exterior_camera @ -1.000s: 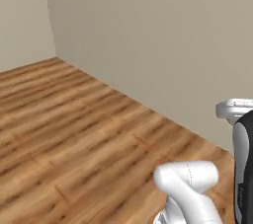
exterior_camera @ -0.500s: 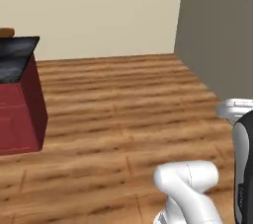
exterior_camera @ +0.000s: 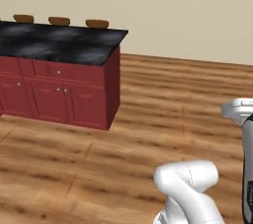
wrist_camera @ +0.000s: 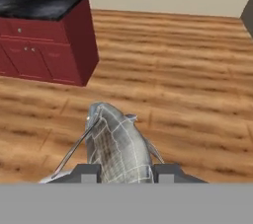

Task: Take the fish out of the fridge, briefly rinse it in the sink, and place it on the tray next to the sink.

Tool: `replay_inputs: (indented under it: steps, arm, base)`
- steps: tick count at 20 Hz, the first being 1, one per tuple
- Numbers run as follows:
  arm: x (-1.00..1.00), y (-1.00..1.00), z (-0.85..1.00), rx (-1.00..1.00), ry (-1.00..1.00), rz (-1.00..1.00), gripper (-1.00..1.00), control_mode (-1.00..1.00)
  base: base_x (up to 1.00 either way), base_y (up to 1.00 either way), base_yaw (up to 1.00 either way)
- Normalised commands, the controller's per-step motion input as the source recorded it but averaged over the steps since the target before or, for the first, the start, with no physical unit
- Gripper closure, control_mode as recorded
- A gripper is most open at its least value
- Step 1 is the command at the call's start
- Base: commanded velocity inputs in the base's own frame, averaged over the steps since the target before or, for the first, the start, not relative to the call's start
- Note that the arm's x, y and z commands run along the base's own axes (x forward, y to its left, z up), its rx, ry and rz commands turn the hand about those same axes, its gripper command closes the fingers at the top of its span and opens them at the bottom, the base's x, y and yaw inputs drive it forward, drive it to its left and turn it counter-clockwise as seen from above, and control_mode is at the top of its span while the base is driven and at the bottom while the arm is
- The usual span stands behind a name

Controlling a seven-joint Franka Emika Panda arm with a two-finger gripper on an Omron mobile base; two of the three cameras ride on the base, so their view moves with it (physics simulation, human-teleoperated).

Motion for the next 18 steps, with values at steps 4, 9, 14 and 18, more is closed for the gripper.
replay_inputs:
  steps: [4, 9, 14, 18]
  arm:
    - [0.0, 0.0, 0.0, 0.0, 0.0, 0.0, 1.0, 1.0]
    - [0.0, 0.0, 0.0, 0.0, 0.0, 0.0, 1.0, 1.0]
    - [0.0, 0.0, 0.0, 0.0, 0.0, 0.0, 1.0, 1.0]
    - [0.0, 0.0, 0.0, 0.0, 0.0, 0.0, 1.0, 1.0]
  base:
    - [0.57, 1.0, 0.07]
    - [0.81, 1.0, -0.09]
    - [0.27, 0.53, 0.55]
    - [0.04, 0.07, 0.76]
